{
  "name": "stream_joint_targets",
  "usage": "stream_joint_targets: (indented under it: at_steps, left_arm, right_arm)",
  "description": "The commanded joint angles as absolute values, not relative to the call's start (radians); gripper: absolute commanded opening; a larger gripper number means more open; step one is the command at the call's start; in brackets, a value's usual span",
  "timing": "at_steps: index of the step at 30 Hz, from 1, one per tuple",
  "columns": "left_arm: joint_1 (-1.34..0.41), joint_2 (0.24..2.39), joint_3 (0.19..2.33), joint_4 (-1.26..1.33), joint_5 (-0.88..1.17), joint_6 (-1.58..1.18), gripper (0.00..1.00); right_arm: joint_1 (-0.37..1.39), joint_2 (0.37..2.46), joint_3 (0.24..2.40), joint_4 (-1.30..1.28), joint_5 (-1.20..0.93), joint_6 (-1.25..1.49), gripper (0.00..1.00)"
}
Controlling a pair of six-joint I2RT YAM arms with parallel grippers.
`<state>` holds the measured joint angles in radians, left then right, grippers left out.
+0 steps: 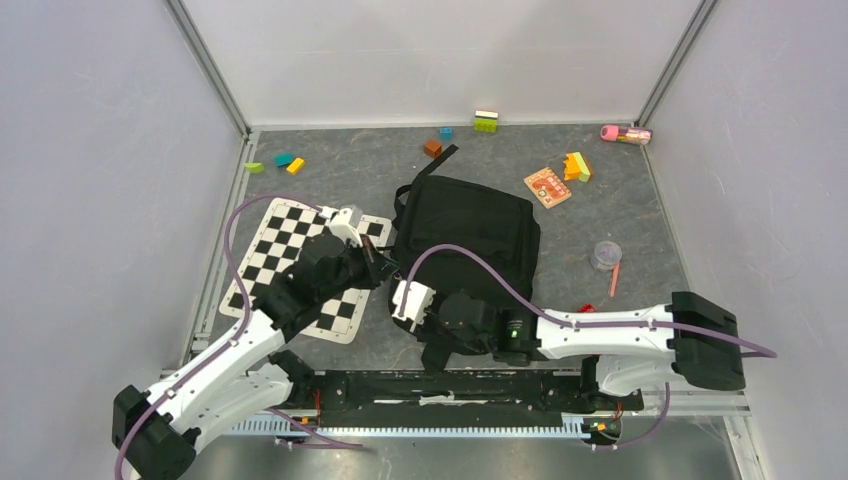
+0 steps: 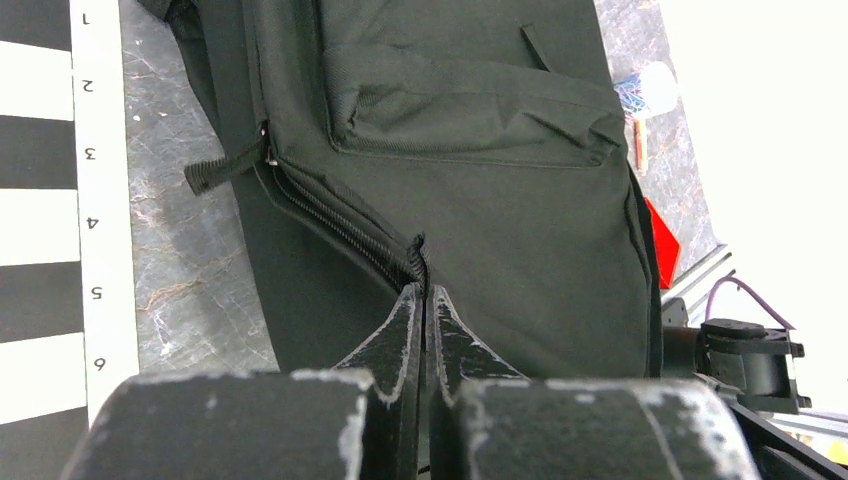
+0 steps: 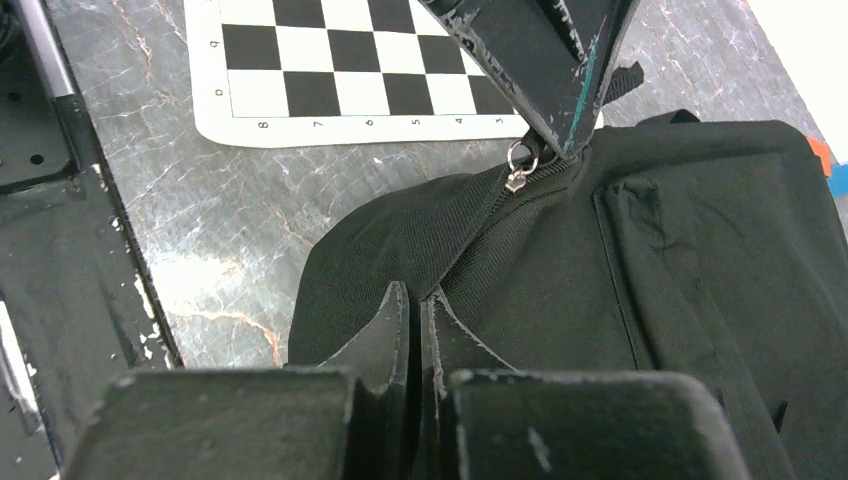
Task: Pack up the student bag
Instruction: Zip the student bag at the center of the board.
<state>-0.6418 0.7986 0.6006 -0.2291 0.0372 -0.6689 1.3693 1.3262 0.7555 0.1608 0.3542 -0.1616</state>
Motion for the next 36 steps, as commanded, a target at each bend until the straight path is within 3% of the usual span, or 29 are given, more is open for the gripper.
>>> stream_joint_targets:
  at_steps: [1, 14, 26, 36]
  left_arm:
    - [-0.608, 0.831, 0.66, -0.108, -0.055, -0.691, 0.02]
    - [-0.557, 0.787, 0.55, -0.019, -0.102, -0.776, 0.02]
    - [-0.476, 0.931, 0.575, -0.07, -0.164, -0.717, 0.02]
    - [-0.416, 1.136, 0.674, -0.005, -0.065, -0.642, 0.02]
  right_arm:
    - [1.404, 1.23, 0.71, 0.133, 0.283, -0.094, 0.0]
    - [1.421, 1.116, 0.681, 0.086, 0.29, -0.06, 0.0]
    - [1.442, 1.08, 0.701, 0.084, 0.256, -0.03, 0.0]
    - [1.458, 1.122, 0.75, 0.075, 0.244, 0.012, 0.0]
